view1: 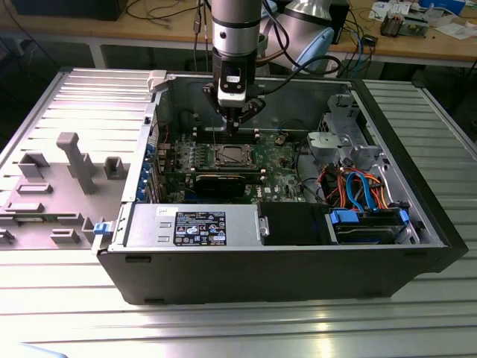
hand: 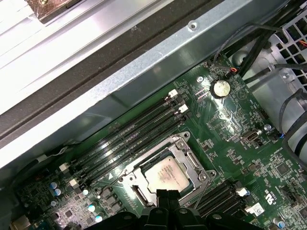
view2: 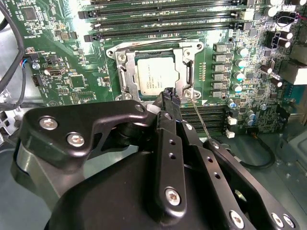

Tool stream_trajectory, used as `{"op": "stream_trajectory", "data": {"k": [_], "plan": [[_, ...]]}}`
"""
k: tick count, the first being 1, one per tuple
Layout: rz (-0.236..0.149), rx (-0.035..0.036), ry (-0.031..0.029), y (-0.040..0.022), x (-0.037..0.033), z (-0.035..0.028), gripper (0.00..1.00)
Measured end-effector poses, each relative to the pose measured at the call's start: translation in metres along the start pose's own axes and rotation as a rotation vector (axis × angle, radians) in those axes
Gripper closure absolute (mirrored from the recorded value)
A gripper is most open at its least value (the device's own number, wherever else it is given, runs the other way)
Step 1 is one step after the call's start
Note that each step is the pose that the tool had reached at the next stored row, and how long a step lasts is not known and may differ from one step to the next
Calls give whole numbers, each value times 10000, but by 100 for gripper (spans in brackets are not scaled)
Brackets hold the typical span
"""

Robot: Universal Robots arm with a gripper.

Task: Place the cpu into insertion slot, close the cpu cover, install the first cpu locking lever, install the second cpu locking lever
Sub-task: 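Install the first cpu locking lever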

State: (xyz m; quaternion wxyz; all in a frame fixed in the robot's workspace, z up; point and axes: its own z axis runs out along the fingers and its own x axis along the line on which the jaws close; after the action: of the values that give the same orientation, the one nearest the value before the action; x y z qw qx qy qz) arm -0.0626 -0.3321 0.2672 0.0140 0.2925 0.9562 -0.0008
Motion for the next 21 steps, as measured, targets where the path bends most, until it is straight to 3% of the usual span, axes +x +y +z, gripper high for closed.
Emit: {"op": "stream_trajectory", "data": {"k": [4,11,15,18,20,21], "plan": [[-123,-4,1,0,0,0,89],[-1409,-38,9,-2,4,1,89],[-1497,-44,7,-57,85,-2,89],[-1670,-47,7,-64,94,-2,89],[-2172,-62,11,-64,95,-2,89],[-2646,-74,14,-64,95,-1,89]]}}
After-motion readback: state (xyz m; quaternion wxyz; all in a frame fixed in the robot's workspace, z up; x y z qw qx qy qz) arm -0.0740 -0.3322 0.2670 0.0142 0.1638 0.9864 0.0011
